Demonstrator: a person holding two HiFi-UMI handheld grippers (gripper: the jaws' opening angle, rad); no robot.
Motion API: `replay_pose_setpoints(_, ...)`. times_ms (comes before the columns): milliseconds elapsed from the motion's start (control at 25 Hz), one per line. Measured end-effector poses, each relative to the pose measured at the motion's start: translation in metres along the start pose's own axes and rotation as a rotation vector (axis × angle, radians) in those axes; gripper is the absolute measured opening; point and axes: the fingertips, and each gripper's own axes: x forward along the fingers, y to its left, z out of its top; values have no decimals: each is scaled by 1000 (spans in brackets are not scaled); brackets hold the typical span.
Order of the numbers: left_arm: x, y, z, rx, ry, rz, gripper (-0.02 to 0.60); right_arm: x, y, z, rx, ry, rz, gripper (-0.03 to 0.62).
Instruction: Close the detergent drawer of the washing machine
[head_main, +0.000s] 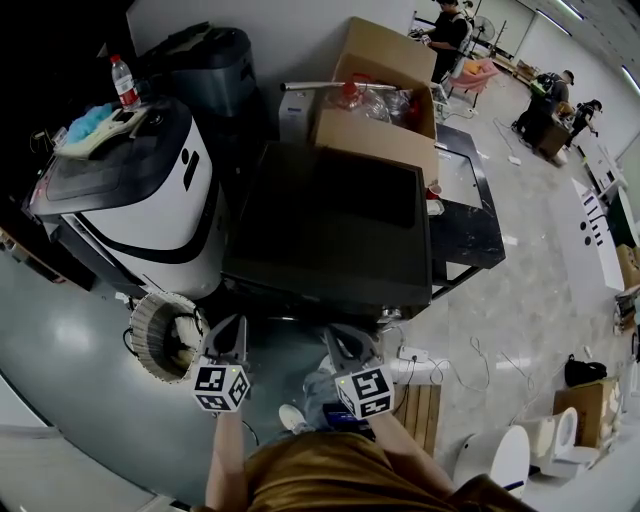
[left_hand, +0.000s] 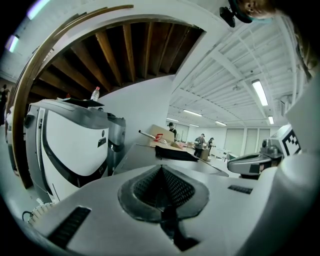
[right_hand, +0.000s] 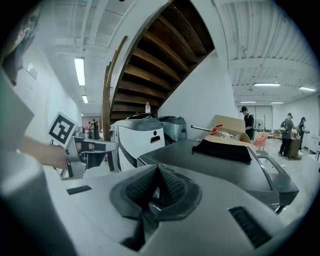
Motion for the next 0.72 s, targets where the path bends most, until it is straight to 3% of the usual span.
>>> replay_pose_setpoints(720, -7, 2, 3, 2, -16, 7, 25, -3, 2, 0, -27, 0, -4, 12)
